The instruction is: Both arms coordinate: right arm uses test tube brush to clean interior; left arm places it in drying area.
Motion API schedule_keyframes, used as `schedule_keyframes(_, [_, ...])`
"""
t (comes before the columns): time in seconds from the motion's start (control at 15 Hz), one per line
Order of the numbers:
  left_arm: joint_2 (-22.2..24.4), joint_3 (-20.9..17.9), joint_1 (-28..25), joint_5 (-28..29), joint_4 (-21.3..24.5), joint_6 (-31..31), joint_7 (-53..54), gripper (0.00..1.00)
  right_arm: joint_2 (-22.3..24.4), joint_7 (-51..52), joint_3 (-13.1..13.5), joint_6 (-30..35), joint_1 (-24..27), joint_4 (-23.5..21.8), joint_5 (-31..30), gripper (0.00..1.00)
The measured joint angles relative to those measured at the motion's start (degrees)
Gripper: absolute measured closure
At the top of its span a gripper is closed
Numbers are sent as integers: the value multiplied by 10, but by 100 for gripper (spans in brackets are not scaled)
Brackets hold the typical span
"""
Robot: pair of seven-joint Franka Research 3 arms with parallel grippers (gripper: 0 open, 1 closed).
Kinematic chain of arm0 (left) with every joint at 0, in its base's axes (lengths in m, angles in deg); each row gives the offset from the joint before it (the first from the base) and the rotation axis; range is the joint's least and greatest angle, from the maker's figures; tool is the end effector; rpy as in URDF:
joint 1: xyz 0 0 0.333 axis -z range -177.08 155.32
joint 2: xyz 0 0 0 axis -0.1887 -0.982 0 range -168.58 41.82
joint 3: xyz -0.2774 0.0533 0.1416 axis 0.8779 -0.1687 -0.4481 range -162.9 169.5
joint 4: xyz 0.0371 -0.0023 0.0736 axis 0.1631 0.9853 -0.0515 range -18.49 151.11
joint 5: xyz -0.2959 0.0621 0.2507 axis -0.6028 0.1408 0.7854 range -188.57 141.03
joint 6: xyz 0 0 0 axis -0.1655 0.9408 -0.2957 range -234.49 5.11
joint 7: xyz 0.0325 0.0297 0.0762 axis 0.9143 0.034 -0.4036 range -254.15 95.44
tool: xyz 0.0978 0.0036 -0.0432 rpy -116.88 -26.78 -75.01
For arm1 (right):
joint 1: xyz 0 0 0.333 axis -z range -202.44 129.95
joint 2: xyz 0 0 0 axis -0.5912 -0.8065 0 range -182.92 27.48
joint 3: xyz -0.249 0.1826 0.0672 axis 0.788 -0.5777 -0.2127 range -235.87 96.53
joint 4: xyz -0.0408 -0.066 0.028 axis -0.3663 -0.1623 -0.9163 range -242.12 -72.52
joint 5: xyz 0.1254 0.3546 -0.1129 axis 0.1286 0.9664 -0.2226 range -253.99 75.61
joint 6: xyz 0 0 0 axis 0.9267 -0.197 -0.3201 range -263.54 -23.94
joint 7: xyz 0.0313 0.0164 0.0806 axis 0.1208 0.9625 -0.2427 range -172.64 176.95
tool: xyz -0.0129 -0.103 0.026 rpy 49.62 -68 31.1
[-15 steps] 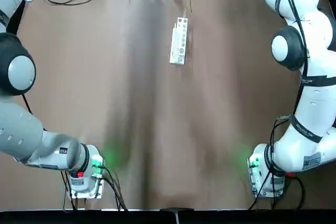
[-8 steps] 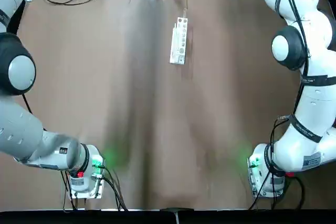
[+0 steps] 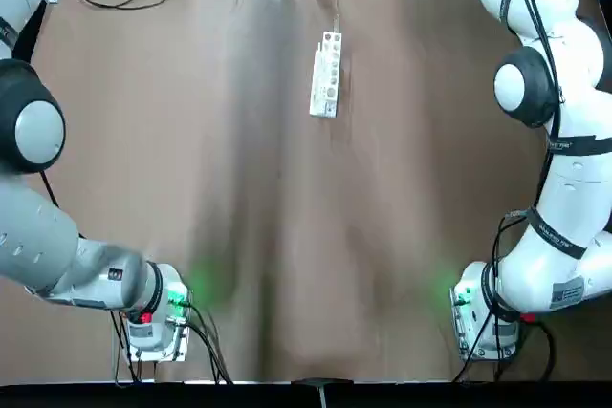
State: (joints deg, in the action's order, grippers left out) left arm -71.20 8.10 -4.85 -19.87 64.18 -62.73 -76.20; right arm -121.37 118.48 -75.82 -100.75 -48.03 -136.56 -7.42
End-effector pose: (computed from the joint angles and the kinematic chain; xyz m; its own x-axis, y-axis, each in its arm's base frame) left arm 0.5872 -0.1022 0.5560 0.9667 -0.2446 -0.0750 -0.2487 -0.9672 -0.0519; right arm 0.7016 0.2907 0.3737 -0.0765 0.1308 0.9884 0.9861 0.1566 0.0556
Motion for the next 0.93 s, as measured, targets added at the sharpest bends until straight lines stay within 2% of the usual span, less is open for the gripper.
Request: schedule_keyframes(0.93, [0, 0, 0, 0, 0, 0, 0, 1, -19, 25, -2, 0, -2, 0, 1, 98])
